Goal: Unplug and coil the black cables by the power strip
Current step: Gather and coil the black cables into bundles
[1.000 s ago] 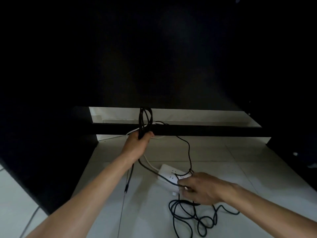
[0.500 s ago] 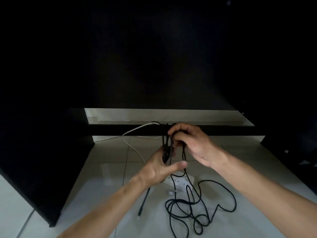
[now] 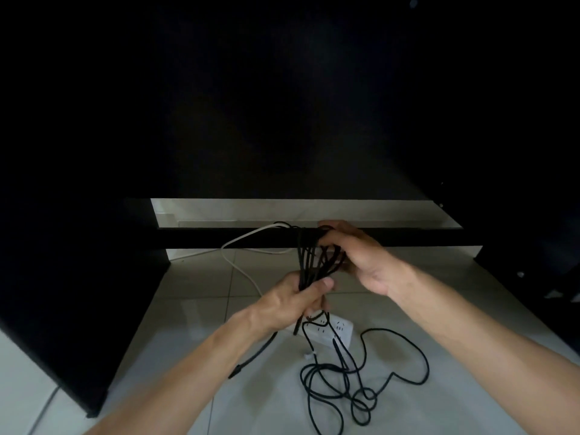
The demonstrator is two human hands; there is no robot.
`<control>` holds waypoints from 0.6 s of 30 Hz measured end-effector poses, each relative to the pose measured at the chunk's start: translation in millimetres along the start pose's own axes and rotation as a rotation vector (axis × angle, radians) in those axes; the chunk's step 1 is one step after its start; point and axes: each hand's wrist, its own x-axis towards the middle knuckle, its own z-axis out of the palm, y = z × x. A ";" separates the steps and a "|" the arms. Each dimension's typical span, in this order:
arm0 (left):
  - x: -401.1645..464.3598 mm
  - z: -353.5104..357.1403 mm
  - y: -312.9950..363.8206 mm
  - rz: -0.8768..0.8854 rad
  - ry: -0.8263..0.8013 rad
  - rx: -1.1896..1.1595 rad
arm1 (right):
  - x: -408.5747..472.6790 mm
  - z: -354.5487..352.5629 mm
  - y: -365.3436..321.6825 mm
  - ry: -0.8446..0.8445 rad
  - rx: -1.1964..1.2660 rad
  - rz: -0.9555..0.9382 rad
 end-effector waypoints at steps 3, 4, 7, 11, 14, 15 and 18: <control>-4.4 -2.9 2.3 -0.135 -0.148 -0.196 | -3.9 -6.8 -1.1 -0.215 0.197 0.081; -5.0 -3.9 1.6 -0.164 -0.181 -0.248 | -5.1 -8.8 -1.3 -0.252 0.203 0.091; -6.2 -4.6 -0.3 -0.202 -0.219 -0.340 | -7.0 -9.5 -0.1 -0.306 0.147 0.082; -5.0 -3.7 -0.1 -0.211 -0.202 -0.337 | -6.0 0.0 3.4 -0.223 0.011 -0.062; -3.2 -10.3 3.4 -0.180 -0.210 -0.201 | -3.9 3.0 5.3 -0.201 0.023 -0.102; -2.9 -12.3 5.3 -0.175 -0.226 -0.164 | -4.0 2.8 4.8 -0.211 0.048 -0.099; -2.7 -18.8 1.0 -0.191 -0.210 -0.203 | -3.2 -0.2 0.9 -0.266 0.200 -0.055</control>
